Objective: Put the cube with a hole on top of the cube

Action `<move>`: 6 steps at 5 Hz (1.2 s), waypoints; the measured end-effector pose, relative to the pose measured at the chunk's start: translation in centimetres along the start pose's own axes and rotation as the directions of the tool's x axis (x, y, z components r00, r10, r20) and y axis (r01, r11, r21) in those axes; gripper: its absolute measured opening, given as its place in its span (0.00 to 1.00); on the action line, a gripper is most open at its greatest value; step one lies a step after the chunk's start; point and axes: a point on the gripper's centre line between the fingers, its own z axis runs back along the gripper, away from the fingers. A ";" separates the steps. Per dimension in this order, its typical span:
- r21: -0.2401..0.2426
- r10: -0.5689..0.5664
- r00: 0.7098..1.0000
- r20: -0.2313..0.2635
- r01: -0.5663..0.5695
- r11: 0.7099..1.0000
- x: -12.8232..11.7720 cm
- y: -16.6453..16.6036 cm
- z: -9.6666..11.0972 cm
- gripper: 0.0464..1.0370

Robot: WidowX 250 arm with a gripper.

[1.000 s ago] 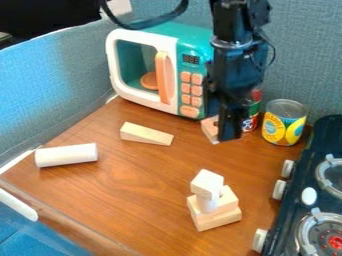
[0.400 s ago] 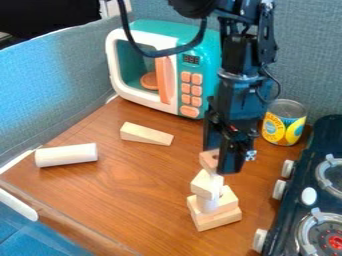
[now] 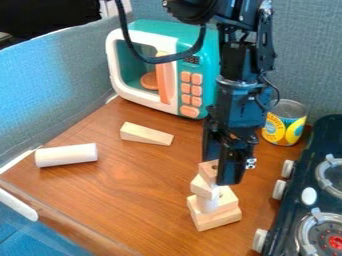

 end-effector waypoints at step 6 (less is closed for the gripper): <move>0.115 0.061 0.993 -0.099 -0.049 0.992 -0.4 1.5 -1.8 0.91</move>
